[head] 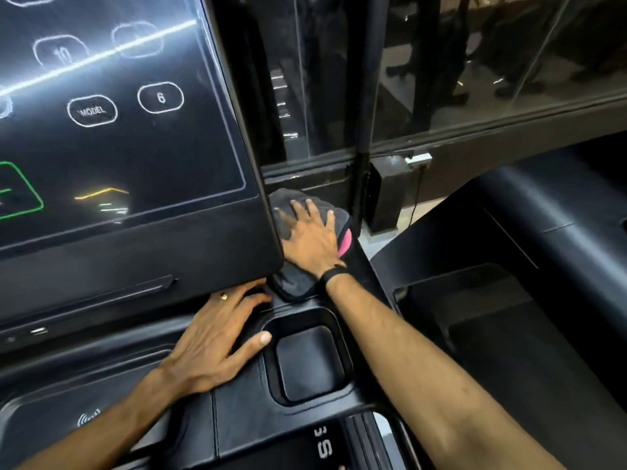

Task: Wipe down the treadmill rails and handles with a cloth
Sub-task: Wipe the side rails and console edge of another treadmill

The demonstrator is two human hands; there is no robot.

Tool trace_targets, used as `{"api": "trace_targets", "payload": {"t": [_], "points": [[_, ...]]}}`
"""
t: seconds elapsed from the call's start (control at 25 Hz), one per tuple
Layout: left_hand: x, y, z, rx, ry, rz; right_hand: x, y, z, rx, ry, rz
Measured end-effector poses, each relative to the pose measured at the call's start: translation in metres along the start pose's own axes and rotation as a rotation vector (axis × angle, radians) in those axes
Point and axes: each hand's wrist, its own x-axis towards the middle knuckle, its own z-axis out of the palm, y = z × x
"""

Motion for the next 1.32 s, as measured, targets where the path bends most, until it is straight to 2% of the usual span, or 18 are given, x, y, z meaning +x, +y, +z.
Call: {"api": "trace_targets", "payload": {"t": [0.16, 0.24, 0.36, 0.44, 0.48, 0.52, 0.6, 0.64, 0.68, 0.8, 0.92, 1.0, 1.2, 1.32], "points": [[0.001, 0.001, 0.000, -0.004, 0.009, -0.009, 0.008, 0.059, 0.012, 0.173, 0.012, 0.156], [-0.001, 0.002, 0.000, -0.029, 0.024, -0.036, -0.015, 0.089, 0.012, 0.483, 0.060, 0.250], [-0.002, 0.004, 0.001, -0.056, 0.042, -0.033, -0.100, 0.107, 0.000, 0.869, 0.084, 0.435], [-0.002, 0.004, 0.000, -0.061, 0.048, -0.009, -0.168, 0.102, -0.008, 0.926, 0.080, 0.517], [-0.002, 0.005, 0.001, -0.059, 0.047, -0.003, -0.200, 0.094, -0.011, 0.852, 0.072, 0.501], [-0.002, 0.005, 0.001, -0.062, 0.046, 0.002, -0.222, 0.083, -0.010, 0.671, 0.054, 0.448], [-0.001, 0.004, 0.002, -0.072, 0.041, 0.012, -0.243, 0.053, -0.008, 0.175, 0.021, 0.285], [-0.001, 0.003, 0.002, -0.077, 0.043, 0.014, -0.239, 0.037, -0.009, 0.024, 0.015, 0.201], [0.000, 0.004, 0.003, -0.081, 0.048, 0.013, -0.228, 0.028, -0.010, -0.026, 0.025, 0.146], [-0.001, 0.003, 0.002, -0.078, 0.082, -0.002, -0.162, 0.035, -0.007, 0.090, 0.057, 0.120], [-0.003, 0.002, 0.001, -0.089, 0.111, -0.014, -0.099, 0.062, -0.007, 0.388, 0.037, 0.274], [-0.005, 0.002, -0.001, -0.098, 0.136, -0.031, -0.094, 0.063, -0.006, 0.525, 0.046, 0.371], [-0.024, 0.002, -0.005, -0.161, 0.211, 0.019, -0.188, 0.038, -0.008, 0.374, 0.116, 0.421], [-0.041, -0.003, -0.018, -0.167, 0.210, 0.076, -0.225, 0.002, -0.004, 0.078, 0.166, 0.283]]}}
